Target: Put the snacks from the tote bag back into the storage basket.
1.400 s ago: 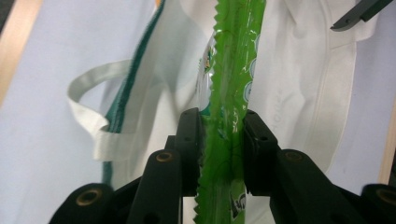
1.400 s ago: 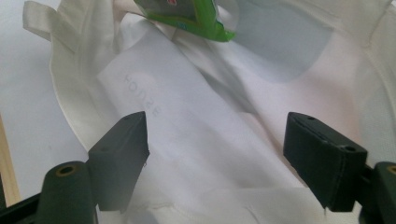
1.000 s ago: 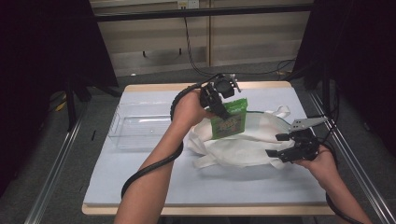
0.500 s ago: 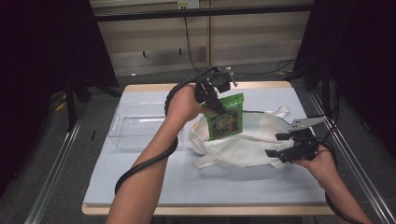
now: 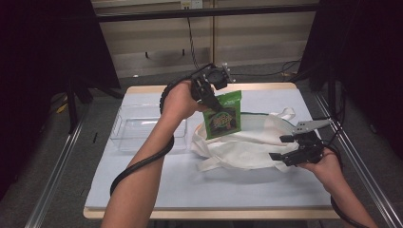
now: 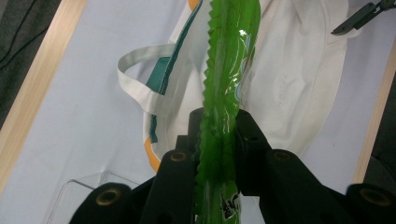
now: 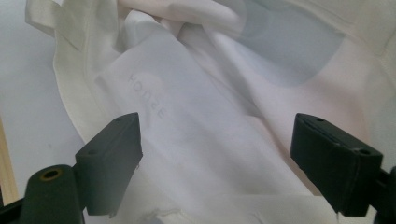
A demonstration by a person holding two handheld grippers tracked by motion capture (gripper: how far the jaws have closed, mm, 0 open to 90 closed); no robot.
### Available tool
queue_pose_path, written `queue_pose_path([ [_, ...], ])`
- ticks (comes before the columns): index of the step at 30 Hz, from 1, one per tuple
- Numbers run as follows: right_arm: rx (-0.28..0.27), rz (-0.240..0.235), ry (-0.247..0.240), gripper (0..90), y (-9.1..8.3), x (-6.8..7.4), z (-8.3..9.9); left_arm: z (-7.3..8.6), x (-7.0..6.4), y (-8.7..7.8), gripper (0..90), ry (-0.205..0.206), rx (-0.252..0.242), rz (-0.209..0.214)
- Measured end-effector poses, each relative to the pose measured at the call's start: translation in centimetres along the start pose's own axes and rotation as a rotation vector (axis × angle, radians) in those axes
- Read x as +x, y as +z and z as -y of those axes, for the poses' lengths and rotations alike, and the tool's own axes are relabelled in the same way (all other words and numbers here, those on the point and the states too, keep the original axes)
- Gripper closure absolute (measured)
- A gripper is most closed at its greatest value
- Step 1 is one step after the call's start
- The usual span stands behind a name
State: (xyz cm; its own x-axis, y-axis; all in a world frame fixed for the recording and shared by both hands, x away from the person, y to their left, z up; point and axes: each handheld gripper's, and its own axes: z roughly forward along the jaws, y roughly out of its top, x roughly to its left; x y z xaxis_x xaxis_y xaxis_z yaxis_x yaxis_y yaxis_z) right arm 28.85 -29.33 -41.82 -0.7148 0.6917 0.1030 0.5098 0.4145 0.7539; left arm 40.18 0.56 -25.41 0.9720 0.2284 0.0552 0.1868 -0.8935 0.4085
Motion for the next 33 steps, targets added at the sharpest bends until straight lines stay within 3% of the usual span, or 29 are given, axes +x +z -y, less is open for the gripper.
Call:
queue_pose_path([
  [19, -0.001, 0.004, -0.001, 15.2, 0.2, 0.1, 0.0, 1.9, 1.8, -1.5, 79.9, -0.035, -0.018, -0.017],
  [33, -0.006, -0.004, 0.007, 15.0, 0.2, 0.0, 0.2, 2.0, 2.4, -3.6, 79.9, -0.053, -0.047, -0.028],
])
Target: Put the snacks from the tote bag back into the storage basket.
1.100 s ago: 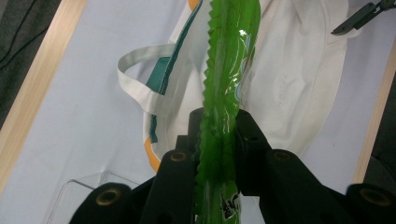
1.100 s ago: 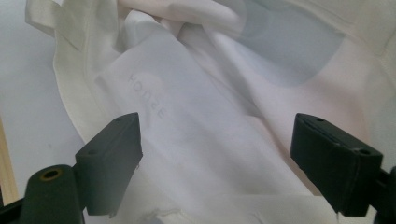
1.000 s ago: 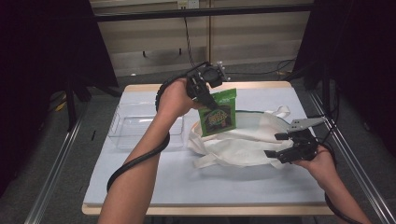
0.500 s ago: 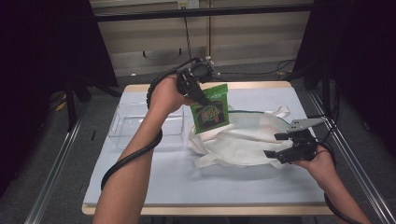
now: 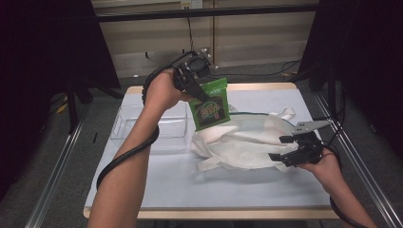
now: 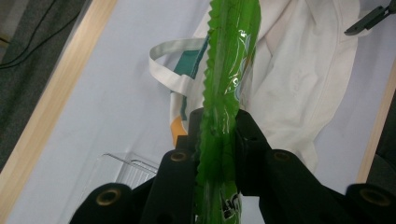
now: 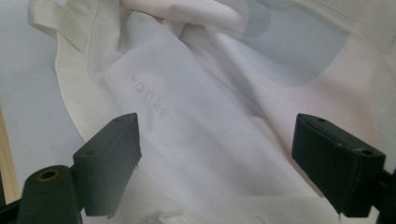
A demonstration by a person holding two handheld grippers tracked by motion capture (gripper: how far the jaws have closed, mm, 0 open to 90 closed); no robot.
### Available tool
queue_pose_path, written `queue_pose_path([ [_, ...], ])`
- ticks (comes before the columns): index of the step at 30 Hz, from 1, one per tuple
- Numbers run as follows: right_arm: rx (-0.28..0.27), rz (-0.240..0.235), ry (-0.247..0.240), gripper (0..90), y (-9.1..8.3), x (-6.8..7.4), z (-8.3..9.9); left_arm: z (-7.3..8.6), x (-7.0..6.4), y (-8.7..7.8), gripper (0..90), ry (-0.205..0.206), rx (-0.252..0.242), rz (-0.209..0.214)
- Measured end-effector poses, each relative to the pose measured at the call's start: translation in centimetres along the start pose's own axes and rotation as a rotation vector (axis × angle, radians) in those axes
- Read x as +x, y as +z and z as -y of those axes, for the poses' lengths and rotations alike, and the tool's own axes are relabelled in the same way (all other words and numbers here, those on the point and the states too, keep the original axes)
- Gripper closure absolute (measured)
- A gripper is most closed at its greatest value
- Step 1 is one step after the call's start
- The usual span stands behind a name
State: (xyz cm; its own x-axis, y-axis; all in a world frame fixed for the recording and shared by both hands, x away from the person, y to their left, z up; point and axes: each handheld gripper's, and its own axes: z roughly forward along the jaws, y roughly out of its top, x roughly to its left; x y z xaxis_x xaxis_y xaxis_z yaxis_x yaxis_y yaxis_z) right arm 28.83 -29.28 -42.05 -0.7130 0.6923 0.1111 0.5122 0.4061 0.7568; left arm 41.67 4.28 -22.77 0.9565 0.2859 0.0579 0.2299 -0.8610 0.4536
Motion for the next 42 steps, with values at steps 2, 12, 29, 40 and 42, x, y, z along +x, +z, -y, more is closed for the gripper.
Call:
queue_pose_path([
  [2, 0.003, -0.006, 0.004, 14.9, 0.0, 0.0, 0.0, 0.0, 0.1, -0.3, 79.9, 0.001, 0.000, -0.004],
  [12, 0.003, -0.013, -0.002, 14.5, 0.1, 0.2, 0.0, 0.5, 1.1, -1.4, 79.9, -0.004, 0.004, -0.011],
  [29, -0.006, -0.022, 0.007, 12.7, 0.0, 0.4, -0.3, 2.4, 2.7, -2.1, 79.8, -0.018, 0.036, -0.034],
  [40, 0.001, -0.022, 0.007, 10.7, 0.4, 0.3, -0.3, 3.5, 3.4, -2.4, 79.6, -0.005, 0.052, -0.066],
  [42, 0.000, -0.024, 0.006, 10.7, 0.3, 0.3, -0.3, 3.8, 3.5, -2.4, 79.7, -0.002, 0.052, -0.070],
])
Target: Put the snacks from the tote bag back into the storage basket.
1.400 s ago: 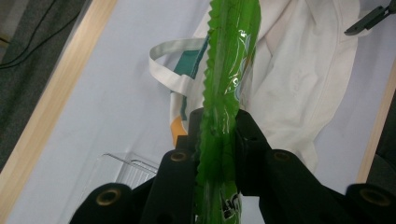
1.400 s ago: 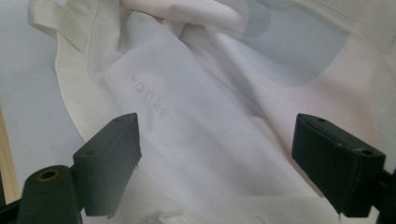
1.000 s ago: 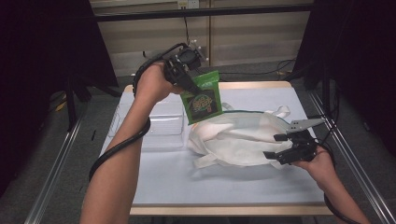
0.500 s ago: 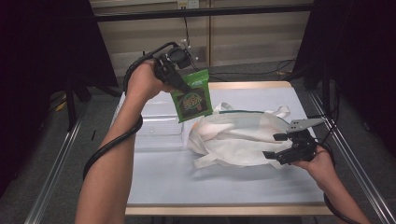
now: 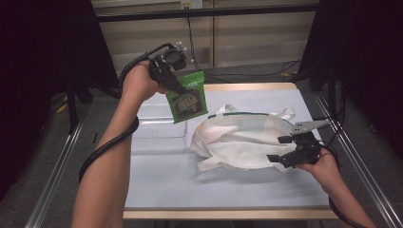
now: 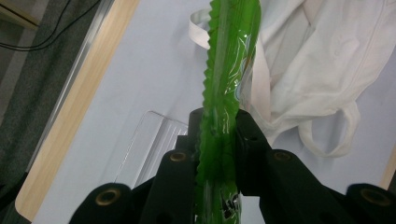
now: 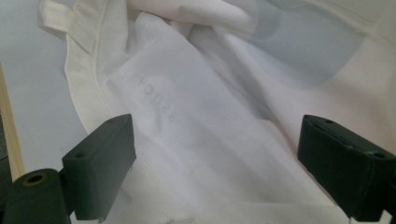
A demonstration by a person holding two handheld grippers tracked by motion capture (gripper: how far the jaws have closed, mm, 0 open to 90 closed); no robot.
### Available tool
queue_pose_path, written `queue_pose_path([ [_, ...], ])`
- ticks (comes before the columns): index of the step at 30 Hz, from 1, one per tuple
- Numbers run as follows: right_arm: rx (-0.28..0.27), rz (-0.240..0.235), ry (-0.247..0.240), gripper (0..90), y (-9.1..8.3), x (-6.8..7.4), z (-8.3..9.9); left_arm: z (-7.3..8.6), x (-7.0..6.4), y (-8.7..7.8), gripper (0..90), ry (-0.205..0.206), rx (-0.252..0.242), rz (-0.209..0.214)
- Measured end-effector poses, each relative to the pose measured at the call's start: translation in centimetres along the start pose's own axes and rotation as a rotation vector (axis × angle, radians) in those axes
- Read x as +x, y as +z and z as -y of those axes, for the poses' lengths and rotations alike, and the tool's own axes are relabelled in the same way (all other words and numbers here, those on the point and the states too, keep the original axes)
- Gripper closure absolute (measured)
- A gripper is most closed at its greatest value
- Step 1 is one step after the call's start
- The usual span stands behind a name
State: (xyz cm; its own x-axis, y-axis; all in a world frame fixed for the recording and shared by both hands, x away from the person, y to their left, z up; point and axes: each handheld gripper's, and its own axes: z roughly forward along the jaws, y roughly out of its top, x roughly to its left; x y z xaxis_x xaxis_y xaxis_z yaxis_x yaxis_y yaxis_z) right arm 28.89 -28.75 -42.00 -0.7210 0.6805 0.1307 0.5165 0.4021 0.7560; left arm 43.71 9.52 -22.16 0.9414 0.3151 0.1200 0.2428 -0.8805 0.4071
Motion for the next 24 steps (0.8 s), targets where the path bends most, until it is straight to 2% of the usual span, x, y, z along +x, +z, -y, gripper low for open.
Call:
queue_pose_path([
  [2, 0.000, -0.002, 0.002, 10.7, -0.1, 0.0, 0.0, 0.2, 0.1, 0.0, 79.7, 0.006, 0.012, 0.009],
  [6, -0.002, 0.002, 0.000, 10.7, -0.1, 0.0, -0.1, 0.7, 0.3, -0.1, 79.7, -0.002, -0.002, -0.004],
  [14, 0.004, -0.005, -0.003, 10.5, 0.1, 0.2, -0.1, 1.7, 0.8, -0.1, 79.1, -0.009, 0.020, -0.011],
  [15, 0.004, -0.004, -0.002, 10.5, 0.1, 0.2, -0.1, 1.9, 0.8, -0.1, 79.2, -0.020, 0.007, -0.012],
  [18, 0.004, -0.004, 0.000, 10.5, 0.1, 0.1, -0.1, 2.2, 1.1, -0.3, 79.2, -0.014, 0.021, -0.013],
  [19, 0.006, -0.002, -0.002, 10.5, 0.1, 0.1, -0.1, 2.4, 1.1, -0.2, 79.2, -0.024, 0.004, -0.019],
  [24, 0.005, -0.002, 0.001, 10.4, 0.2, 0.2, -0.2, 3.0, 1.3, -0.2, 79.3, -0.016, 0.013, -0.024],
])
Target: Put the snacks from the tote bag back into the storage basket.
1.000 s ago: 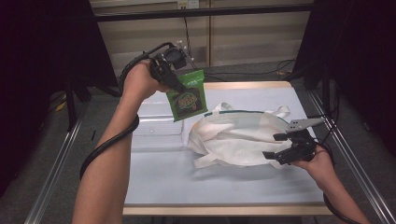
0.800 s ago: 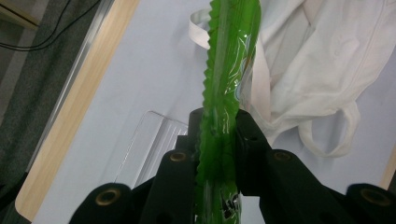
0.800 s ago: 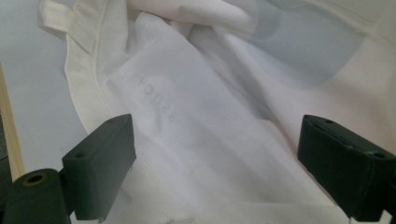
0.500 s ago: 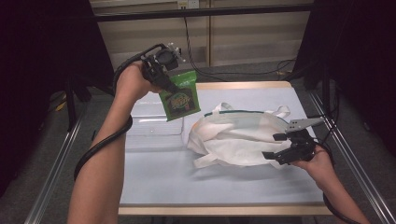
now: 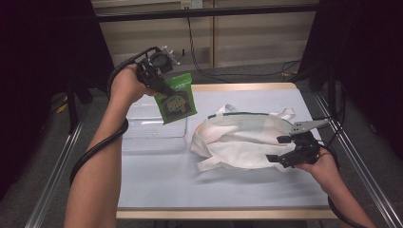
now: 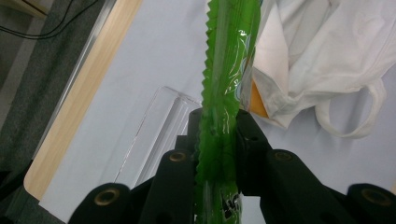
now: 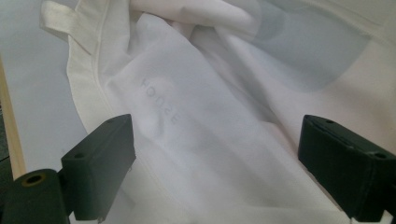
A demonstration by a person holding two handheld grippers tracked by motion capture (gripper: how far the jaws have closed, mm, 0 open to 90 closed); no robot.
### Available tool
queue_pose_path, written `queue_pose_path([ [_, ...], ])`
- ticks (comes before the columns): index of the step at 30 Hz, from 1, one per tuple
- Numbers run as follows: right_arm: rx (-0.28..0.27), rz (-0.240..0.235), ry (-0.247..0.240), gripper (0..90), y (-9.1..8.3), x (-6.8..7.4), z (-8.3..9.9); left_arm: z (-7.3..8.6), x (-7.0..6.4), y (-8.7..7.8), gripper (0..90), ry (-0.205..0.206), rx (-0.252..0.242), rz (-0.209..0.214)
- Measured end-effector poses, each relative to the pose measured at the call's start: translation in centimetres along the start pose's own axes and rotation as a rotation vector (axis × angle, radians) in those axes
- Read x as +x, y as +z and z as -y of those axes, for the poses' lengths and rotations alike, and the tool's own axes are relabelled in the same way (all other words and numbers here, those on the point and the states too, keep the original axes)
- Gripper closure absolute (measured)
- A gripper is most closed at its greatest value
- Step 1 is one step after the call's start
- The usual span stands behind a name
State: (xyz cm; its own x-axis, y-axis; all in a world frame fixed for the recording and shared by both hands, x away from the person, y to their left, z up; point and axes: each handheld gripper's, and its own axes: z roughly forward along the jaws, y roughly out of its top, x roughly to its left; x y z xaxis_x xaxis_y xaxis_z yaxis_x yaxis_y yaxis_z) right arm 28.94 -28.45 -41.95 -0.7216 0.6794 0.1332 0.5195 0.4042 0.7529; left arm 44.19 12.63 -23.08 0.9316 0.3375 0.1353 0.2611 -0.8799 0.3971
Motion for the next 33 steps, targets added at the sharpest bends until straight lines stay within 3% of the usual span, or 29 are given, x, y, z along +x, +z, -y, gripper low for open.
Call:
queue_pose_path([
  [12, -0.005, -0.004, -0.002, 10.0, -0.1, 0.0, -0.1, 1.3, 0.5, 0.6, 79.1, 0.008, 0.022, 0.002],
  [14, -0.007, -0.010, 0.005, 9.9, -0.2, -0.1, 0.0, 1.5, 0.6, 0.7, 79.1, -0.007, 0.012, 0.004],
  [25, -0.007, -0.004, 0.006, 9.5, -0.2, -0.1, -0.1, 2.3, 0.8, 1.1, 79.2, 0.038, 0.025, 0.000],
  [33, -0.003, -0.015, 0.008, 9.3, 0.2, 0.0, 0.0, 2.8, 1.1, 1.3, 79.2, 0.022, 0.024, 0.008],
])
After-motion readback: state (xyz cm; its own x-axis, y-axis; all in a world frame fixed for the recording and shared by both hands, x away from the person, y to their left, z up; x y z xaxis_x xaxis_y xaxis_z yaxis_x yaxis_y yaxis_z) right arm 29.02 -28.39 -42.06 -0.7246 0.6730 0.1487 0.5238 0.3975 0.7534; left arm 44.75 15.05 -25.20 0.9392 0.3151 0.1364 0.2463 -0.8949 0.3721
